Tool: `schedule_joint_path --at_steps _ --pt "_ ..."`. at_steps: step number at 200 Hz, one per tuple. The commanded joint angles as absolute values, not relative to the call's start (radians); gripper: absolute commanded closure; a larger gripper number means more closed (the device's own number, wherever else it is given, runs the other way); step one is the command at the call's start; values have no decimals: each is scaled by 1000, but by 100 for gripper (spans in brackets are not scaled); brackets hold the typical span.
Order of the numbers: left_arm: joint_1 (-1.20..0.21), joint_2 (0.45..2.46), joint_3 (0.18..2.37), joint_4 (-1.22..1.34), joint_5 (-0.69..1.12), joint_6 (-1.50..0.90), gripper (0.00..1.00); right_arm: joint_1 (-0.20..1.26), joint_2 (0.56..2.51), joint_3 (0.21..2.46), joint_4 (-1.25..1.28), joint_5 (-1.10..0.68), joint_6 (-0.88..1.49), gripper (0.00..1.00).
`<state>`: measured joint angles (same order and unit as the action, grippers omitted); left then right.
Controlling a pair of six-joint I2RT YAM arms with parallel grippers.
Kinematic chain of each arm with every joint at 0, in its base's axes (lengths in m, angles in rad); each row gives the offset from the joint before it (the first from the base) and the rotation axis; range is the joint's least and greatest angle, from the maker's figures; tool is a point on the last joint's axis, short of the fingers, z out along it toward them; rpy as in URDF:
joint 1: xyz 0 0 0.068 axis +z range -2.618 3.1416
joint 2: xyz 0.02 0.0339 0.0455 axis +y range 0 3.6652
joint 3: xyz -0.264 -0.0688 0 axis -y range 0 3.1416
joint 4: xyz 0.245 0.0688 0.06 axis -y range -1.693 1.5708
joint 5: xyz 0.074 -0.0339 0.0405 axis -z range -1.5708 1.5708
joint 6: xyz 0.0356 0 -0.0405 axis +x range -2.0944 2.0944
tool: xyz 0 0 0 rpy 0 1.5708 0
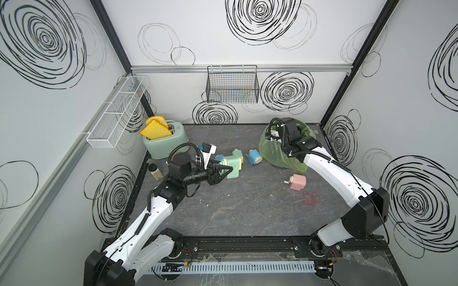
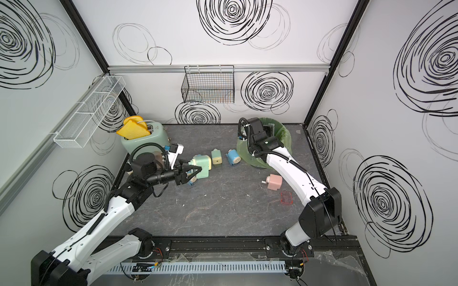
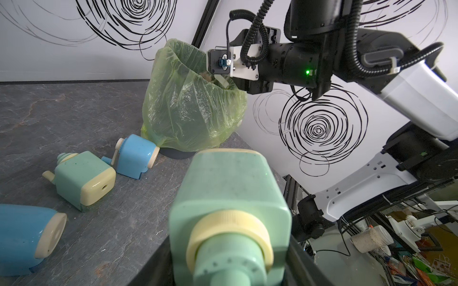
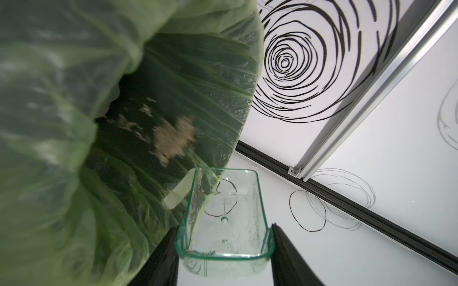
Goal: Take out the pencil sharpener tray and clean the shavings
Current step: Pour the shavings into the trash bin.
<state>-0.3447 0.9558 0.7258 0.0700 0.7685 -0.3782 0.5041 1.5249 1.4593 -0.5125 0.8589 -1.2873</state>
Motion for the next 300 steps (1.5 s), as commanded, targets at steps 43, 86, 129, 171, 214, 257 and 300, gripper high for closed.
schedule_joint_path --at_steps 43,86,129,171,214,257,300 --pt "-339 950 727 146 795 -382 88 459 1482 1468 -499 783 -1408 67" --pt "-340 950 729 141 794 -380 88 460 1483 1499 -574 766 -1386 69" --pt "-340 951 726 139 793 -377 88 465 1465 1479 -551 784 -1368 72" --pt "-336 959 731 152 796 -386 88 465 1435 1473 -540 737 -1349 72" --pt "-331 963 727 161 800 -392 88 465 1428 1455 -637 672 -1291 67" --pt "-329 968 726 171 805 -401 88 465 1417 1474 -672 632 -1276 65" --pt "-321 966 724 171 805 -401 88 455 1397 1478 -549 624 -1177 71"
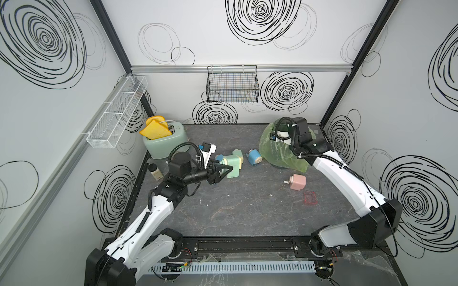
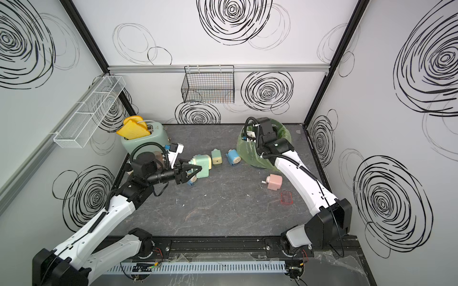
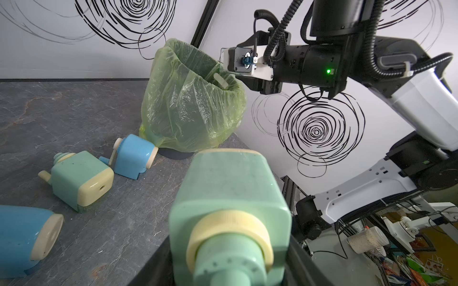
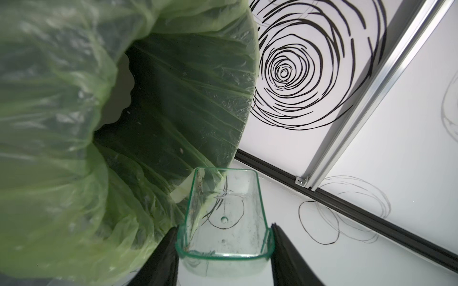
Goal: Take out the pencil sharpener tray and clean the shavings
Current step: Pour the shavings into the trash bin.
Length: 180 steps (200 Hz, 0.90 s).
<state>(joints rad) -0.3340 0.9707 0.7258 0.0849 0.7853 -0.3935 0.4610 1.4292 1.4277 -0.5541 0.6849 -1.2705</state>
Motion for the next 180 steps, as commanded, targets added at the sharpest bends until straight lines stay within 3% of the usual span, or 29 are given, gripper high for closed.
schedule_joint_path --at_steps 1,32,84,119,180 --pt "-322 966 724 172 805 -401 88 455 1397 1478 -549 622 -1172 71" --pt "-315 966 726 171 805 -402 88 438 1361 1490 -543 498 -1008 73" --pt "-313 971 729 206 839 -423 88 333 1169 1311 -359 228 -719 73" --pt "-316 977 736 232 859 -464 88 241 1021 1167 -253 -53 -581 71" --pt "-343 975 723 503 1021 -622 89 232 836 965 -183 -566 -392 69"
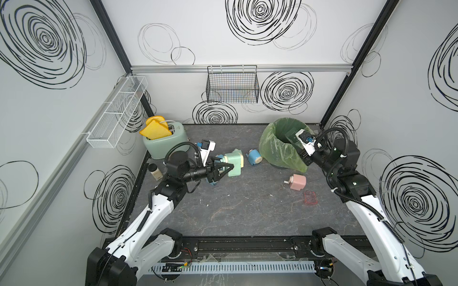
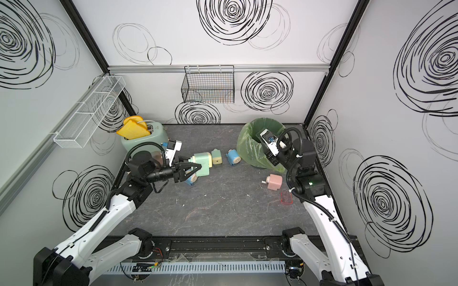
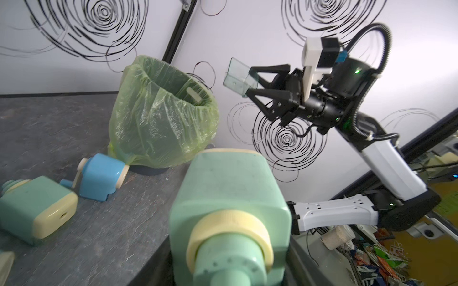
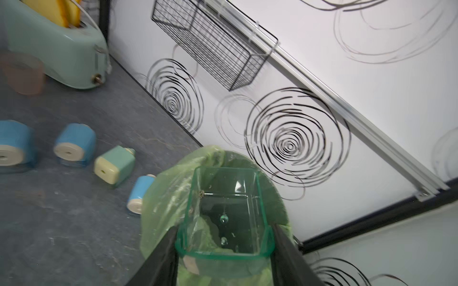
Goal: Take out the pencil sharpener tray and clean the shavings
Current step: Pour the shavings into the trash bin, then place the container at the center of the board.
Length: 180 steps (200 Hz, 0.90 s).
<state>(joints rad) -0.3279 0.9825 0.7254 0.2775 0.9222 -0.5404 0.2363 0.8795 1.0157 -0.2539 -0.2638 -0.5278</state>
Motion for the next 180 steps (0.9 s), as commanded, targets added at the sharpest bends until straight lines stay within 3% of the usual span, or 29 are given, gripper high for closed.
schedule_joint_path --at_steps 1,43,95,140,180 --pt "-343 974 723 505 1022 -623 89 232 834 962 -181 -572 -387 69" --pt "-327 966 724 580 1048 -671 89 242 742 799 -69 -821 -212 69" --pt "-318 982 734 648 1043 -713 89 285 662 698 -60 -1007 -112 66" --pt "-316 1000 733 636 1021 -699 89 351 665 596 -49 -874 6 66" --pt "-313 1004 730 622 1019 -690 89 459 646 465 49 -643 57 66"
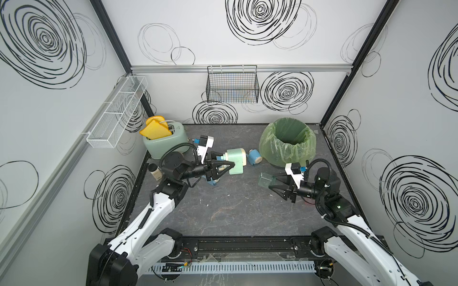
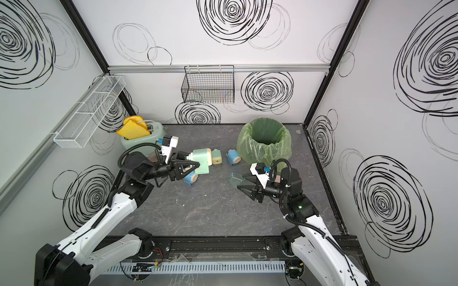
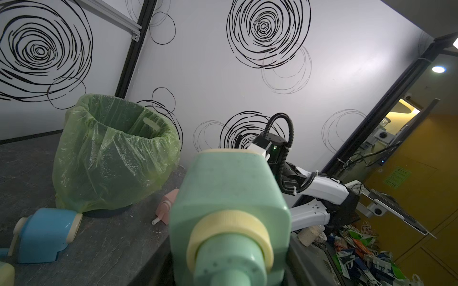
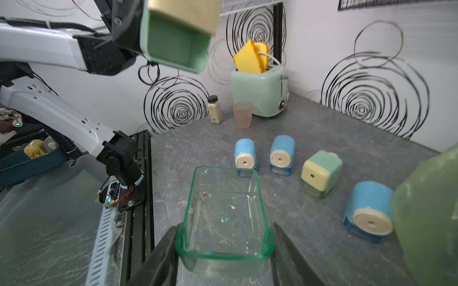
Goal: Take out the pencil sharpener tray and clean the shavings
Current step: Place the container at the center of the board.
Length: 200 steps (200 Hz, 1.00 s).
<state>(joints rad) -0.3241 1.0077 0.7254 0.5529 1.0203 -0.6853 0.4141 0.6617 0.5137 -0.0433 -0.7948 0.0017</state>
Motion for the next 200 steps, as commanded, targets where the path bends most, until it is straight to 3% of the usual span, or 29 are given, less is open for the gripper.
schedule_joint_path --at_steps 1,66,126,200 --pt "-314 1004 730 622 1019 -689 89 460 646 463 51 -635 60 66" --pt "-316 1015 721 609 1018 -673 89 579 726 341 177 -150 157 68" --pt "-317 1023 718 595 1015 -657 89 674 896 336 181 90 255 67" --pt "-315 1023 718 557 1010 -638 89 707 1058 385 90 34 312 63"
